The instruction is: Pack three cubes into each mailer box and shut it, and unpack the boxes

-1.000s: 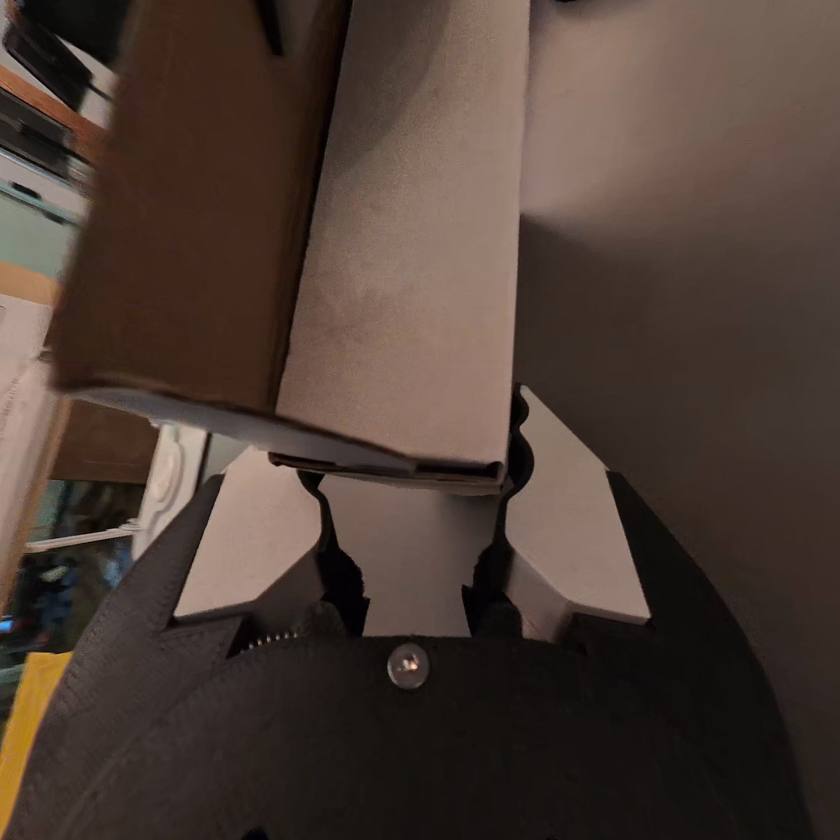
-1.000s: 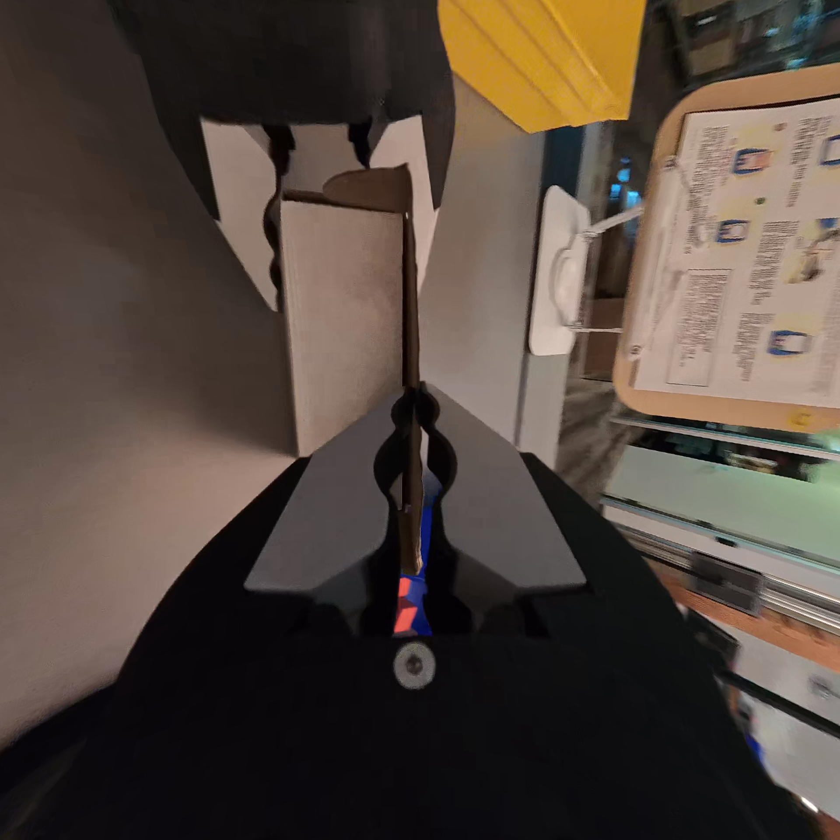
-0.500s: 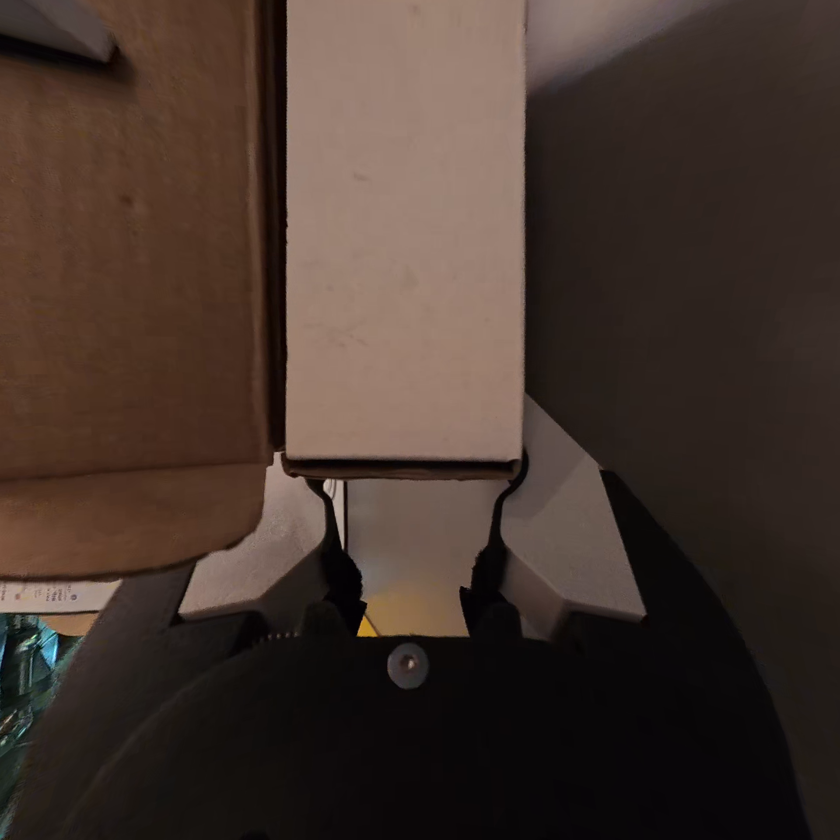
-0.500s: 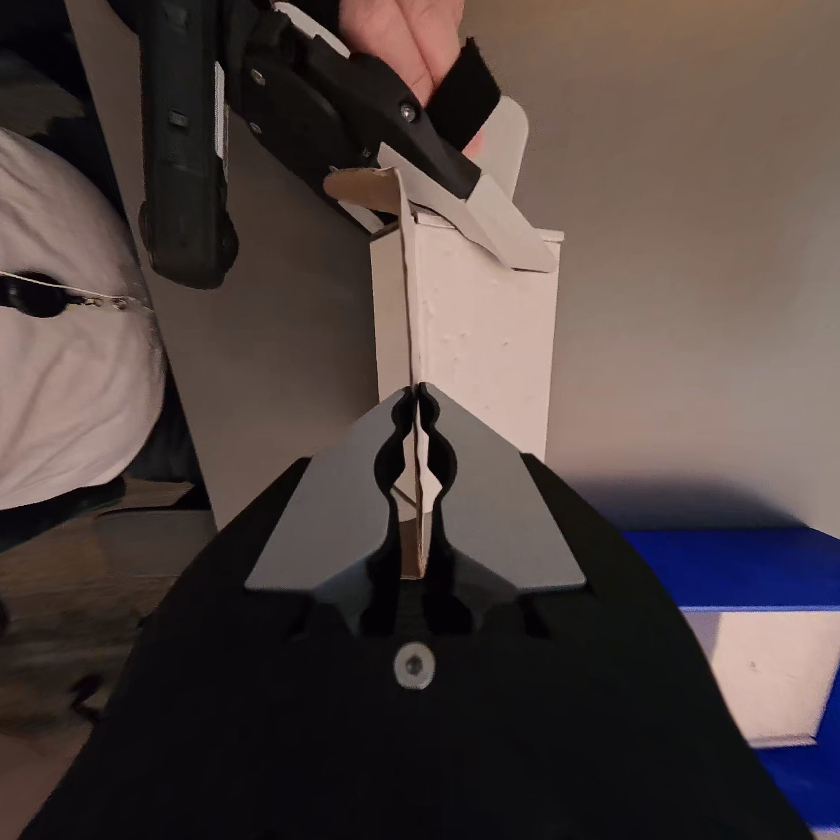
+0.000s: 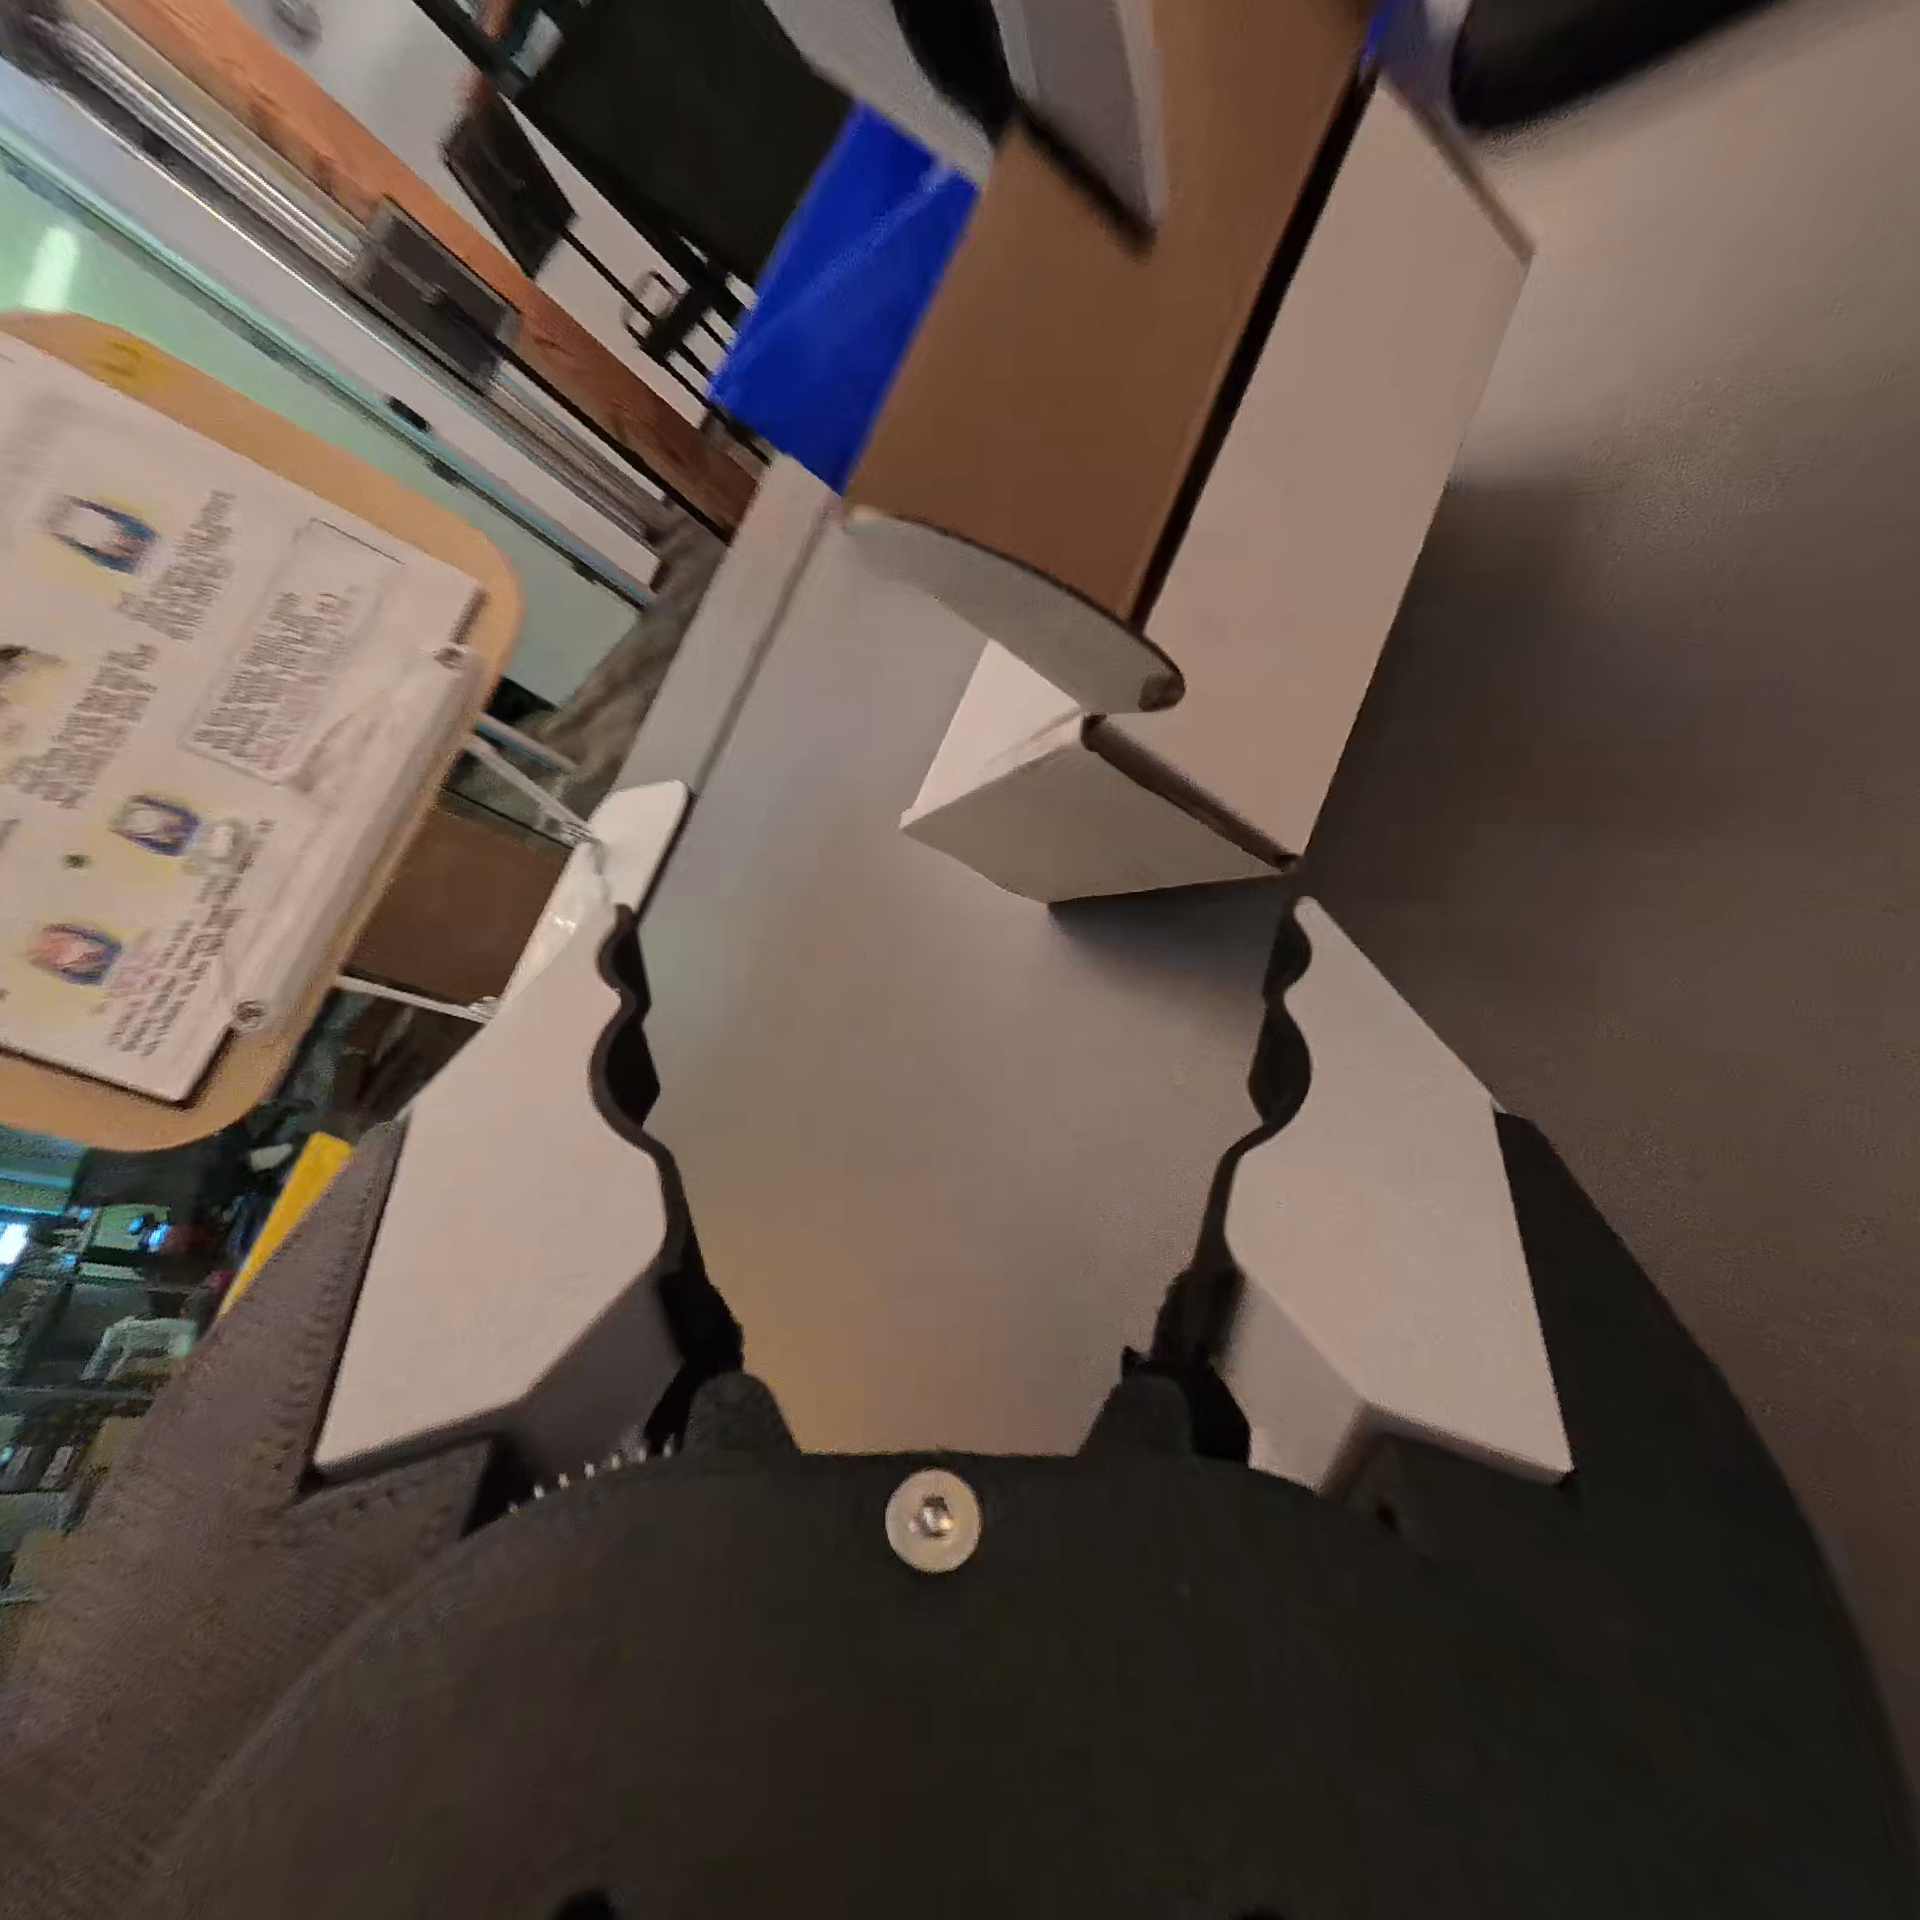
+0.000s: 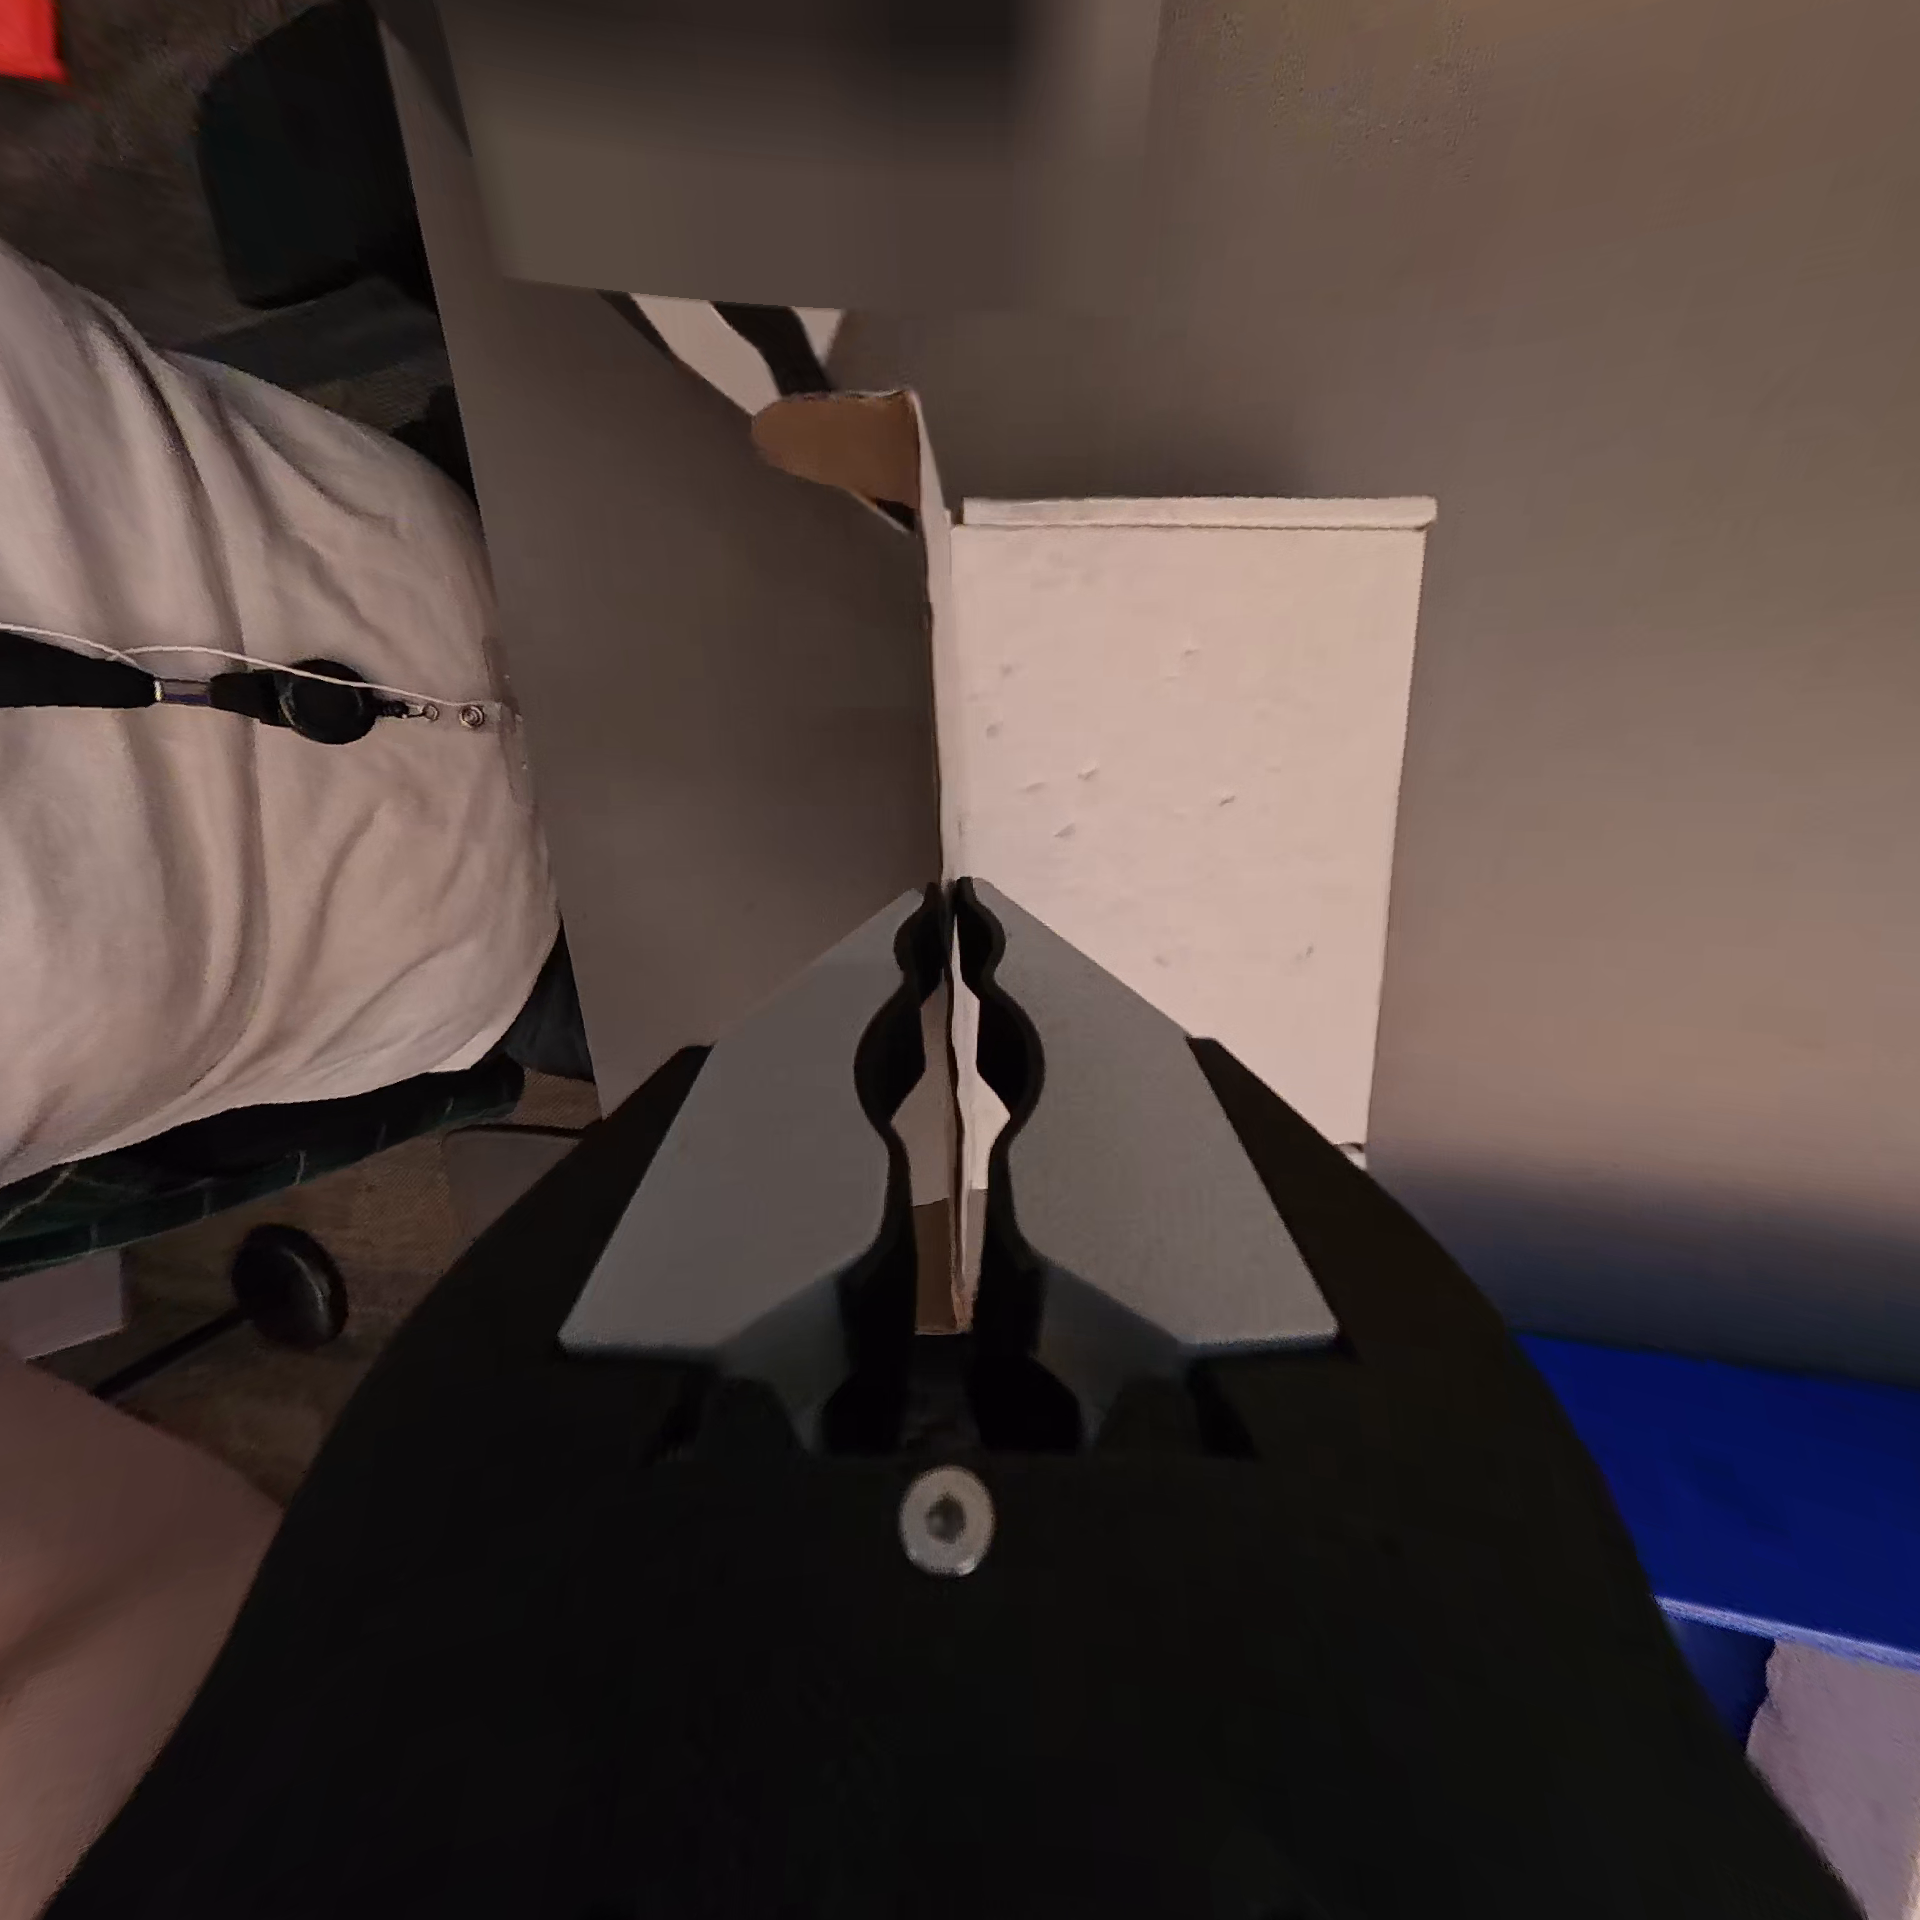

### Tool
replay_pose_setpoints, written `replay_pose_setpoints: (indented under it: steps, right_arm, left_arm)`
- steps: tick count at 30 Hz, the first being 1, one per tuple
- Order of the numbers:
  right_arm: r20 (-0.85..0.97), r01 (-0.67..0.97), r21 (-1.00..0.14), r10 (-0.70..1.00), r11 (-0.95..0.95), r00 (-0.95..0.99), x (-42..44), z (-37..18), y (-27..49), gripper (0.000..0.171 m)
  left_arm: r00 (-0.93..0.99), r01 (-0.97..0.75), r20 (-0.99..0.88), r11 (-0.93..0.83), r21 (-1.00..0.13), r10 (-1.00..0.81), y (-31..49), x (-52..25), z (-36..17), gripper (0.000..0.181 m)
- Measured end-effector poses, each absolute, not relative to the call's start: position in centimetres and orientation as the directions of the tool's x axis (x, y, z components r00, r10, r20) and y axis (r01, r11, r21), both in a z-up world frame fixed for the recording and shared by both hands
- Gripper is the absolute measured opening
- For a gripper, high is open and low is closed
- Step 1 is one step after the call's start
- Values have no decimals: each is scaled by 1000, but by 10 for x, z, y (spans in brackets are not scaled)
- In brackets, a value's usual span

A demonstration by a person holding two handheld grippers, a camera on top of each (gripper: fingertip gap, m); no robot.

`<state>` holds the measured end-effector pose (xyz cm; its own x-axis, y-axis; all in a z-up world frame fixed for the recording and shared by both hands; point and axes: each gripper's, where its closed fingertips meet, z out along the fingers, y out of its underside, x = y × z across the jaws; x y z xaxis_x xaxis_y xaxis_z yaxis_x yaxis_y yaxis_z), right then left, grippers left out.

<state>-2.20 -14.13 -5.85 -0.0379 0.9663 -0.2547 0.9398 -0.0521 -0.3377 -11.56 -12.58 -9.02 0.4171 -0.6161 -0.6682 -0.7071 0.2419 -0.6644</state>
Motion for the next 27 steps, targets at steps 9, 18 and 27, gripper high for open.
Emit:
replay_pose_setpoints:
  steps: [9,18,27]
  right_arm:
    - [-281,955,-287,960,-79,-5,-29,-57,-127,1]
    - [-294,963,-244,955,-111,36,-31,-47,-109,1]
    - [-286,966,-229,957,-120,51,-27,-48,-99,1]
  left_arm:
    - [241,-783,-885,459,-420,-399,-180,-70,-61,104]
    - [-83,-908,-956,417,-44,-283,-124,-19,-107,94]
    - [-14,-915,-970,395,-86,-242,-111,-8,-96,60]
